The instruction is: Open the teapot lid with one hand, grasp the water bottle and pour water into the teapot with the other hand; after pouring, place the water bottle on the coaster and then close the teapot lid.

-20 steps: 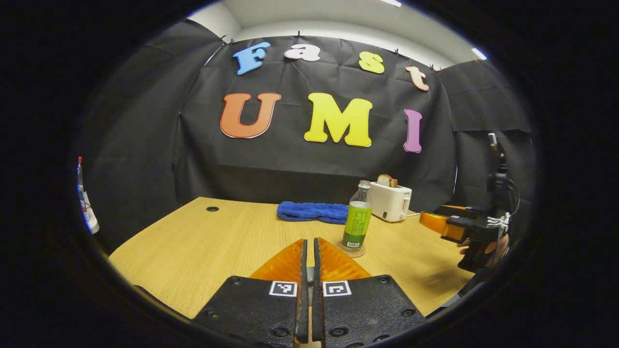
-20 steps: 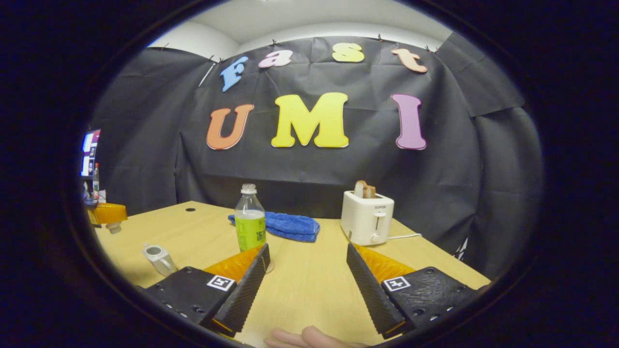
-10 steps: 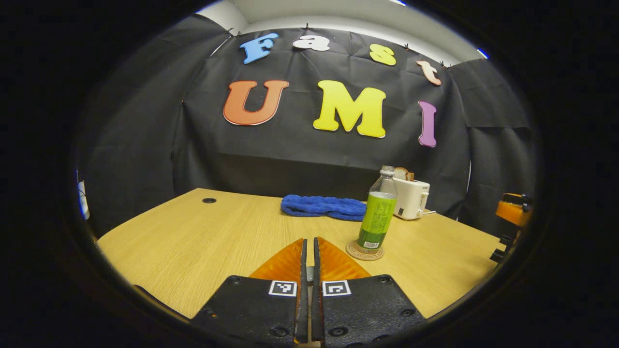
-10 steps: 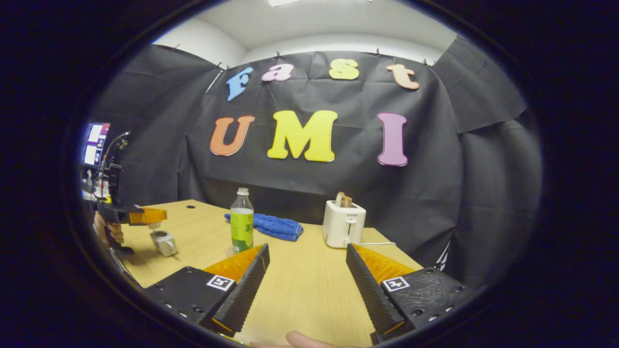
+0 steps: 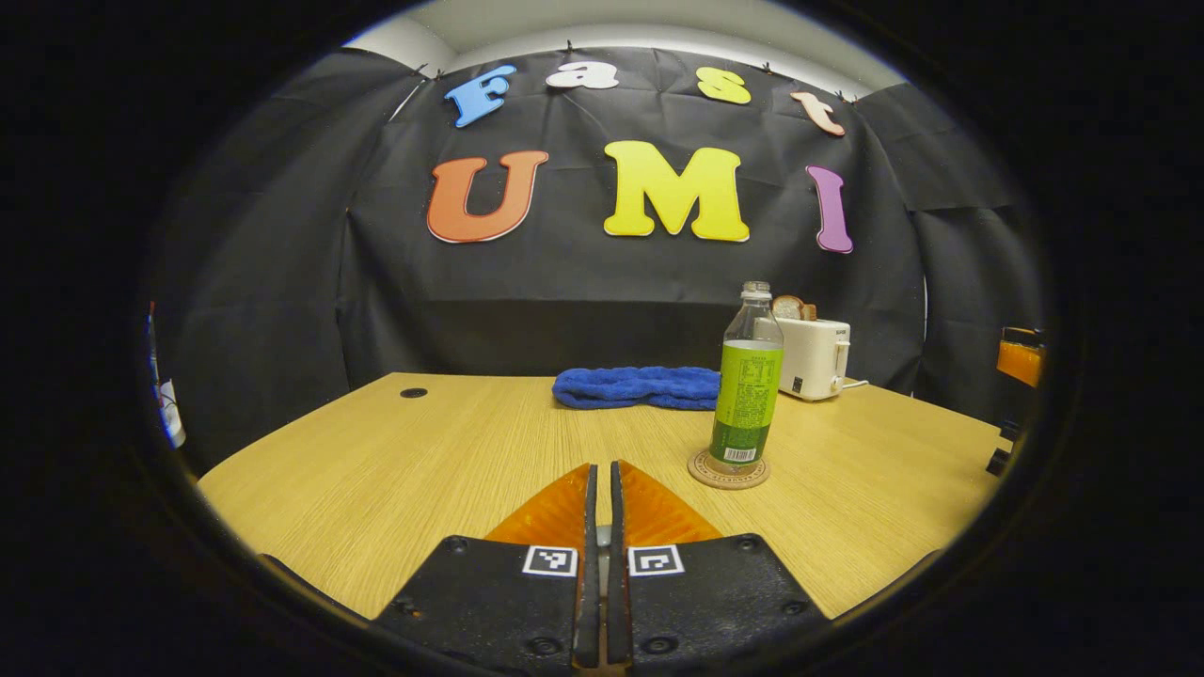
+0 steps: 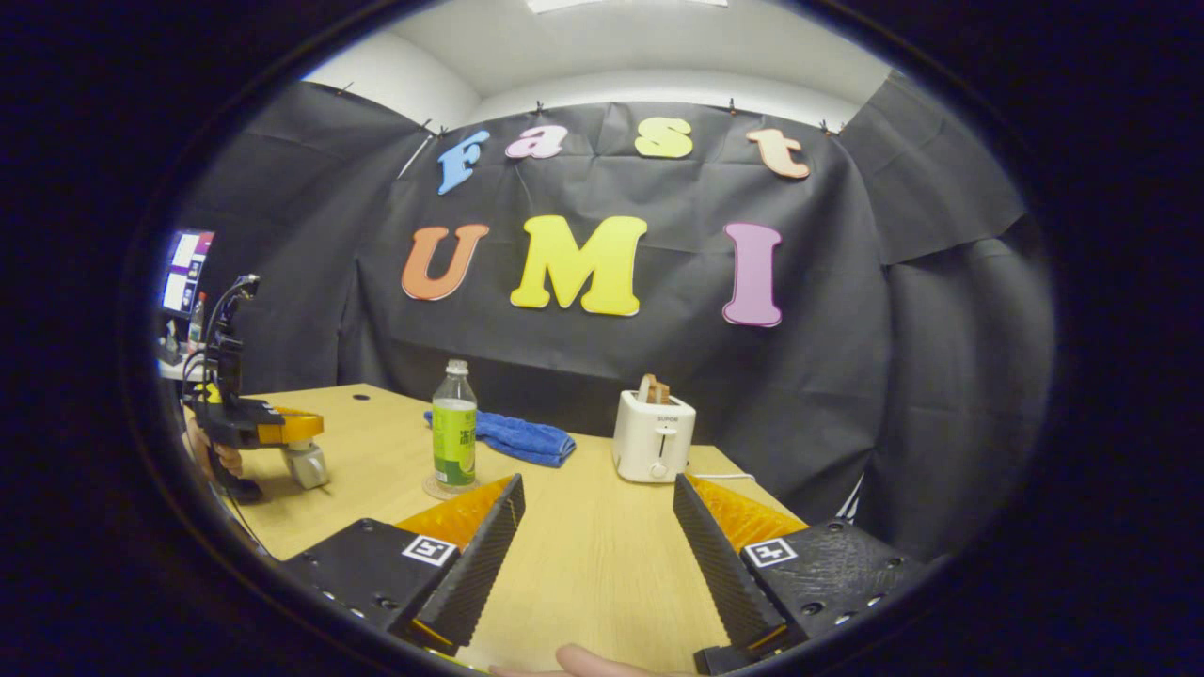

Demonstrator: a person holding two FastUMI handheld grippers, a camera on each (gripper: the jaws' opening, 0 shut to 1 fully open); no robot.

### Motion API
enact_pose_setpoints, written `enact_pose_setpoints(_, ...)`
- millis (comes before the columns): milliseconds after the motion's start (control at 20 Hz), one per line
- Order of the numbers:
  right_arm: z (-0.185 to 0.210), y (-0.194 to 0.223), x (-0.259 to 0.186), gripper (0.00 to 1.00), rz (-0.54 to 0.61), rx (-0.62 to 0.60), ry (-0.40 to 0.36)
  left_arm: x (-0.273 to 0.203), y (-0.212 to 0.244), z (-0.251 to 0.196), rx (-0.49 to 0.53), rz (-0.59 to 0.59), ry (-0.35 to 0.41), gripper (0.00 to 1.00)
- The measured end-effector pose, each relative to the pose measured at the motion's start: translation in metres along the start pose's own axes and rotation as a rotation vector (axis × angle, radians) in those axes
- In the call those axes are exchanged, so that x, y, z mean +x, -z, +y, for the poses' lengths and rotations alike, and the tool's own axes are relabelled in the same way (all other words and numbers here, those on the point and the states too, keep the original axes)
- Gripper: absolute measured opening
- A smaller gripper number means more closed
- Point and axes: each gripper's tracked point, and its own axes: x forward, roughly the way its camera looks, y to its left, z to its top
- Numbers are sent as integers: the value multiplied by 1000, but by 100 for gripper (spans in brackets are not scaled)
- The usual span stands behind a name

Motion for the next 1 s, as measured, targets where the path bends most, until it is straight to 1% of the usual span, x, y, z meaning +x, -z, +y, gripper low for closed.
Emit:
enact_pose_setpoints(50, 4, -3, -2, 97, -7, -1, -7, 1, 0, 0, -1, 0, -1, 6)
enact_pose_setpoints(100, 8, -2, -3, 95, -9, -5, -17, 1, 0, 1, 0, -1, -1, 6)
enact_pose_setpoints(150, 11, -3, -4, 94, -11, -10, -22, 3, 1, 4, 6, 3, -15, 6)
enact_pose_setpoints(200, 13, -2, -4, 97, -14, -18, -28, 4, 3, 7, 9, 7, -23, 6)
enact_pose_setpoints(250, 16, -2, -4, 97, -13, -24, -33, 6, 4, 7, 10, 11, -26, 6)
enact_pose_setpoints(300, 18, -1, -4, 95, -12, -32, -34, 5, 4, 7, 16, 12, -29, 6)
enact_pose_setpoints(400, 22, 0, -4, 97, -10, -39, -43, 5, 4, 7, 22, 7, -38, 6)
enact_pose_setpoints(500, 27, 3, -4, 97, 0, -38, -54, 6, 10, 6, 13, 29, -38, 10)
enact_pose_setpoints(550, 28, 4, -3, 95, 3, -41, -55, 5, 14, 4, 10, 44, -35, 12)
enact_pose_setpoints(650, 29, 2, -4, 97, 1, -47, -55, 4, 12, 8, 20, 45, -55, 23)
enact_pose_setpoints(700, 31, 1, -5, 95, -2, -46, -58, 3, 12, 10, 26, 49, -69, 26)
enact_pose_setpoints(750, 32, -1, -6, 95, -5, -47, -59, 2, 11, 11, 31, 56, -82, 33)
enact_pose_setpoints(800, 33, -2, -7, 95, -9, -48, -61, -1, 10, 12, 34, 71, -96, 34)
enact_pose_setpoints(850, 34, -4, -8, 95, -16, -50, -61, -4, 8, 12, 35, 78, -106, 42)
enact_pose_setpoints(900, 36, -6, -10, 97, -22, -51, -65, -8, 1, 11, 29, 79, -110, 43)
enact_pose_setpoints(950, 38, -8, -11, 95, -28, -53, -68, -14, -8, 8, 15, 76, -113, 45)
enact_pose_setpoints(1000, 39, -10, -13, 95, -34, -53, -70, -20, -16, 7, -2, 72, -115, 45)
